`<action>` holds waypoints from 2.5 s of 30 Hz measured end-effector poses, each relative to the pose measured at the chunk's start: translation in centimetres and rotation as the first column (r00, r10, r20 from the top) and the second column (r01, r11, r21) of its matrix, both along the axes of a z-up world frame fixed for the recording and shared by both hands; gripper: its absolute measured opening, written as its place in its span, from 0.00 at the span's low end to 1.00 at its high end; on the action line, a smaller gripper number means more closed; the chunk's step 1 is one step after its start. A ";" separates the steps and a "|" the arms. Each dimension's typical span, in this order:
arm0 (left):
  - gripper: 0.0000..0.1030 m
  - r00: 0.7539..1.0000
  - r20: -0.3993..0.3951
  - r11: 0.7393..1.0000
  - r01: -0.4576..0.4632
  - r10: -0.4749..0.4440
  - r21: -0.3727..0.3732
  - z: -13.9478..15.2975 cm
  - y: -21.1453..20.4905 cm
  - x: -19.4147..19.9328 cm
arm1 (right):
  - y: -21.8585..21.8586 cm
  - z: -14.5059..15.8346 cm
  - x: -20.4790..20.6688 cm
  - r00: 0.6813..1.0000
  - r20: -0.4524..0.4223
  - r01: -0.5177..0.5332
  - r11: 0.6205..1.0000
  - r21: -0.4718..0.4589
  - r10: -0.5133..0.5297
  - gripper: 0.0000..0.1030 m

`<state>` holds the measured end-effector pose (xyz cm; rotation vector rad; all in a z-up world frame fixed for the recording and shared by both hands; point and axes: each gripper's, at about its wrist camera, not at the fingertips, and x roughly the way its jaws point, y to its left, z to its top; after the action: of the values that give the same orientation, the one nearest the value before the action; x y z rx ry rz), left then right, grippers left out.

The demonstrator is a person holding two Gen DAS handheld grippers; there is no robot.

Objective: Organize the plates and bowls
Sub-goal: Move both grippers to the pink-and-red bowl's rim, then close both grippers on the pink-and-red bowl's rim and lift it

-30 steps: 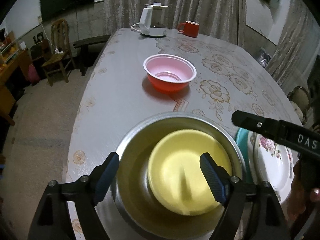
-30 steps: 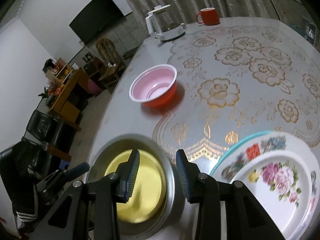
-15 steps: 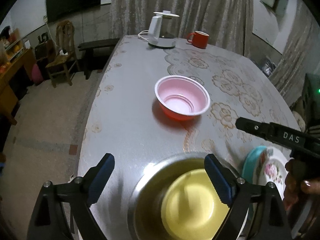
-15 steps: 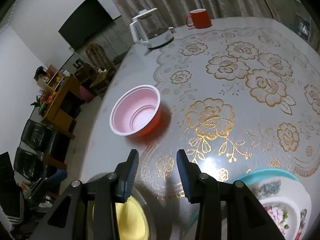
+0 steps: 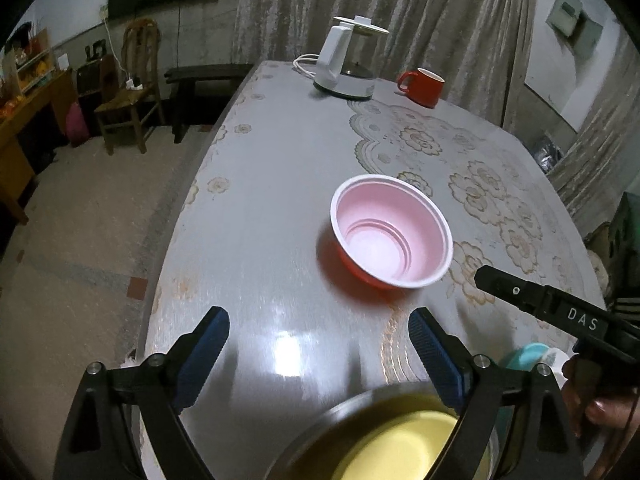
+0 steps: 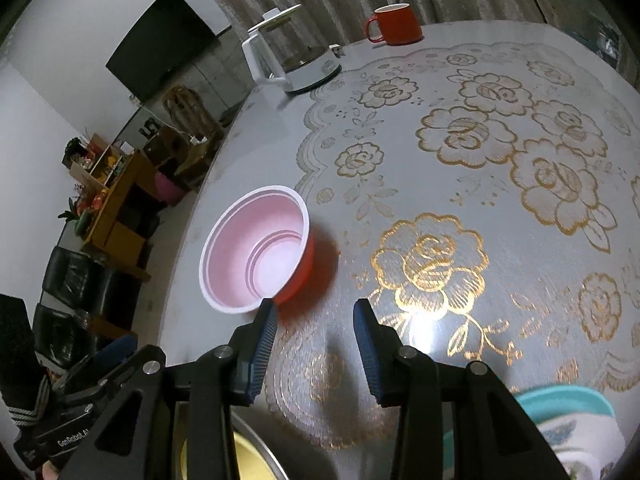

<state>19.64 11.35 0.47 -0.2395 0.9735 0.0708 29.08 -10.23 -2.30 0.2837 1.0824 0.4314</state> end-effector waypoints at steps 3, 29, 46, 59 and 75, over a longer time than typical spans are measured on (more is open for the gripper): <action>0.89 1.000 -0.002 1.000 0.001 -0.001 0.016 -0.2 -0.1 0.9 | 0.6 -0.3 0.8 1.000 -0.009 -0.010 1.000 0.004 0.010 0.38; 0.64 0.997 -0.044 0.998 0.065 -0.065 0.010 -3.1 -0.9 7.1 | 3.1 -3.3 5.7 0.998 -0.038 -0.055 0.998 0.042 0.057 0.26; 0.21 0.979 -0.080 0.979 0.193 -0.188 0.060 -4.3 -2.9 7.6 | 3.3 -4.4 5.2 0.997 -0.044 -0.067 0.997 0.032 0.068 0.07; 0.21 0.978 0.016 0.973 0.204 -0.207 0.110 -1.1 -4.6 3.6 | 1.9 -1.5 2.1 0.999 0.010 -0.051 0.996 0.070 0.050 0.07; 0.21 0.971 0.101 0.972 0.205 -0.217 0.118 1.8 -6.3 -2.0 | -0.3 1.4 -3.5 0.998 0.067 -0.027 0.992 0.121 0.019 0.07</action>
<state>17.64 5.03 2.23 -0.0396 0.8747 -0.0853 25.55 -10.54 -0.86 0.3629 0.9974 0.5246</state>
